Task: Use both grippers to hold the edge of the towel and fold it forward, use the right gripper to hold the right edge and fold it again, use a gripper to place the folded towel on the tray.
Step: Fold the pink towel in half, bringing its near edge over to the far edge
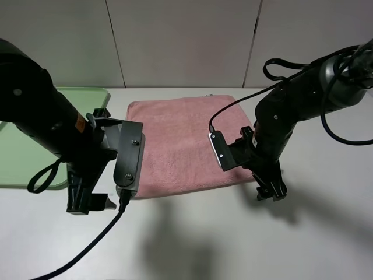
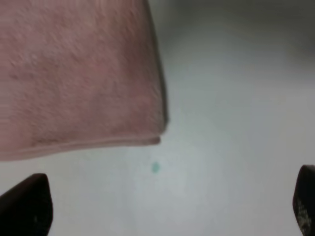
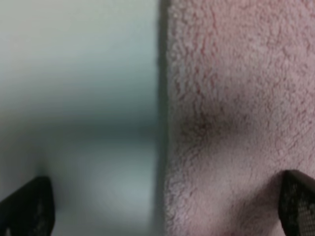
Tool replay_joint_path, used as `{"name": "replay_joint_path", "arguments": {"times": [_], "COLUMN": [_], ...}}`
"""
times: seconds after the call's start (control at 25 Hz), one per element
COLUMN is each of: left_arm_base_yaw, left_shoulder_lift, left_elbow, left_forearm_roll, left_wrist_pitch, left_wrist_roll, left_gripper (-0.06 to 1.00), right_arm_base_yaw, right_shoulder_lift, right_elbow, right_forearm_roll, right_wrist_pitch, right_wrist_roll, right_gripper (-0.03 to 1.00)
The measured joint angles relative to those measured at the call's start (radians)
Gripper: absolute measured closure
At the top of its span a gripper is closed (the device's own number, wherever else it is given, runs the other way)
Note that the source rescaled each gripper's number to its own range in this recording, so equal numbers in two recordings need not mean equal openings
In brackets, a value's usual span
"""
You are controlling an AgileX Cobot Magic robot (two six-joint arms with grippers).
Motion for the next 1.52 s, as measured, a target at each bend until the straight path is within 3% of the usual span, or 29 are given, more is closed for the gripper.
{"name": "replay_joint_path", "arguments": {"times": [0.28, 0.52, 1.08, 1.52], "left_arm_base_yaw": [0.0, 0.0, 0.0, 0.0], "left_shoulder_lift": [0.097, 0.19, 0.348, 0.361], "left_elbow": [-0.001, -0.001, -0.003, -0.004], "left_forearm_roll": [-0.016, -0.079, -0.079, -0.079], "left_wrist_pitch": [-0.035, -0.158, -0.304, -0.383], "left_wrist_roll": [0.001, 0.001, 0.004, 0.008], "left_gripper": [-0.02, -0.02, 0.0, 0.01], "right_arm_base_yaw": [0.0, 0.0, -0.002, -0.002], "right_shoulder_lift": [0.0, 0.0, 0.0, 0.0], "right_elbow": [0.0, 0.0, -0.001, -0.001], "right_forearm_roll": [0.001, 0.01, 0.063, 0.079], "right_wrist_pitch": [0.0, 0.0, -0.002, -0.005], "right_wrist_roll": [0.0, -0.001, -0.012, -0.012], "right_gripper": [-0.03, -0.03, -0.03, -0.03]}}
